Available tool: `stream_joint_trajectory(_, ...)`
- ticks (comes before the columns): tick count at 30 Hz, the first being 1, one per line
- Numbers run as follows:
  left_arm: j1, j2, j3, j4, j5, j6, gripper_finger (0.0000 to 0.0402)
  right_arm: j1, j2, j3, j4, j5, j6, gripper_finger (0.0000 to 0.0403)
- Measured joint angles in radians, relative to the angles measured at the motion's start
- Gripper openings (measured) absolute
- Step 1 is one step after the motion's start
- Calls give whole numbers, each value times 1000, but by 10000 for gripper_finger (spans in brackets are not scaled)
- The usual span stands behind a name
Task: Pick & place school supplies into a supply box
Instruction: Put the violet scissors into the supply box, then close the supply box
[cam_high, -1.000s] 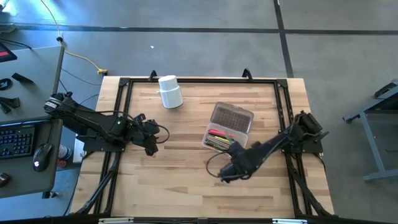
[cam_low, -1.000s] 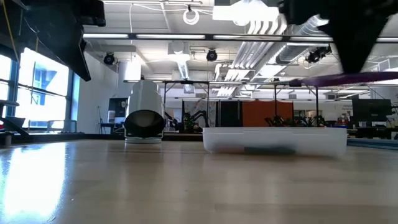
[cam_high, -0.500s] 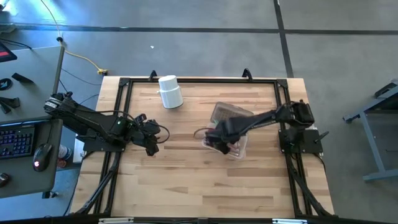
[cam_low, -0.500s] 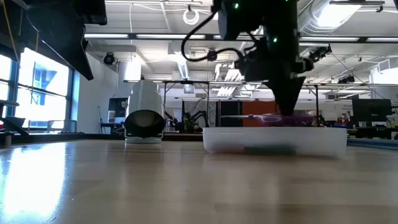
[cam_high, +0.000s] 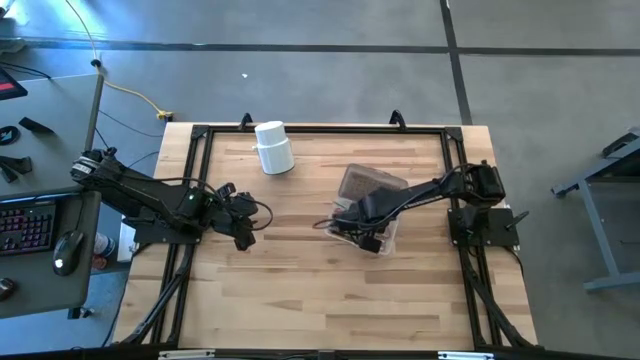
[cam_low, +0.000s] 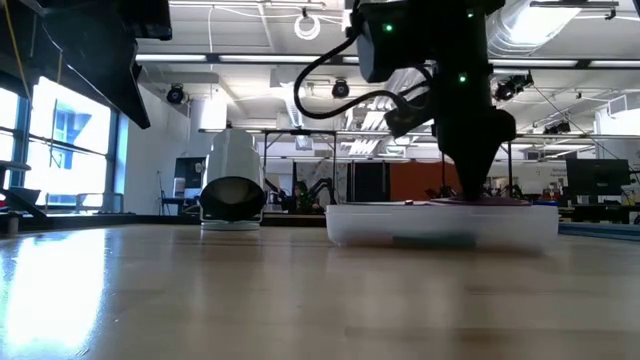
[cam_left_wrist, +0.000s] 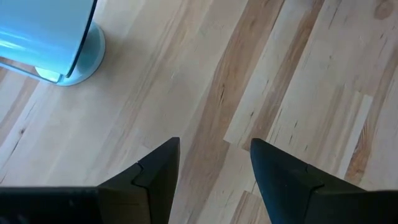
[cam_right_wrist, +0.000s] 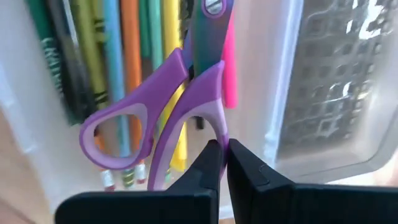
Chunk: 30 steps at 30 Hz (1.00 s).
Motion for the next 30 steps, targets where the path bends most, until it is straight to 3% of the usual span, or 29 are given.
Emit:
stream_joint_trajectory(5,0,0,0,5,1,0,232,35,0,0,-21,-51,62,0)
stream_joint_trajectory(15,0,0,0,14,1,0,232,51,0,0,-4,-20,85,2)
stream_joint_trajectory(20,0,0,0,14,1,0,232,51,0,1,49,59,126,19)
stream_joint_trajectory(30,0,0,0,14,4,0,232,43,0,1,50,57,128,57)
